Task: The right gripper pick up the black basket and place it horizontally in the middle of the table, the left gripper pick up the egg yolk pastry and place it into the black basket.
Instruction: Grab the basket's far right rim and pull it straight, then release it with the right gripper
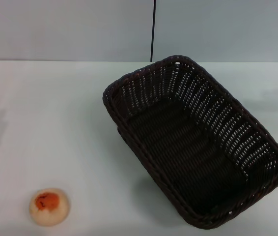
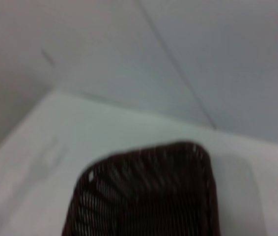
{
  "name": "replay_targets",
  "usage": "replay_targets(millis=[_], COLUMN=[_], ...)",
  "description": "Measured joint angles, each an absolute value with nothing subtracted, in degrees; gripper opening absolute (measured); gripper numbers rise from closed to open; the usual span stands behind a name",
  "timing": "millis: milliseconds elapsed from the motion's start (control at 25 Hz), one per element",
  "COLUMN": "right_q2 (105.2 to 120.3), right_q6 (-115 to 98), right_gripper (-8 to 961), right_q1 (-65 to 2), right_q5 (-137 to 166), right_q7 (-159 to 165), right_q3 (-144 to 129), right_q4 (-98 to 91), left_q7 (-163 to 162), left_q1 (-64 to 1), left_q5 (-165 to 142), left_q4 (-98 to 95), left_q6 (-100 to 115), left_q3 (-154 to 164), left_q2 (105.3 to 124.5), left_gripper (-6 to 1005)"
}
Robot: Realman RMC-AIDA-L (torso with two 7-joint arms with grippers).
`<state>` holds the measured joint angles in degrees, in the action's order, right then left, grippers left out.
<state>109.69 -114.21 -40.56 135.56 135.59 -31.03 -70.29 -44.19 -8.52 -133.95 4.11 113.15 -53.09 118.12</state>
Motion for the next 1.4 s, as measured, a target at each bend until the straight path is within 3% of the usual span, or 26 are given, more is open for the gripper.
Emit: replay_targets(millis=[240, 480, 1400], right_q2=[109.68, 111.36, 115.12], right_q6=[-114.16, -111.80, -99.01], right_gripper=[810, 809, 803], right_q1=[-44.20, -45.13, -45.84], right_q5=[143.44, 145.23, 146.66], right_q7=[136.33, 137.09, 136.65], right_q3=[-36.52, -43.63, -52.89], right_q4=[-70.14, -69.20, -56.04], left_q7=[-44.20, -44.26, -44.38], left_q1=[-8.44, -7.71, -7.87], left_q5=[-133.92, -133.63, -133.50], left_q4=[3.77, 3.78, 3.93], left_q6=[112.83, 112.71, 111.20], left_q3=[-53.00, -53.28, -53.97], left_q2=[118.17, 118.28, 118.38], left_gripper=[812, 812, 811])
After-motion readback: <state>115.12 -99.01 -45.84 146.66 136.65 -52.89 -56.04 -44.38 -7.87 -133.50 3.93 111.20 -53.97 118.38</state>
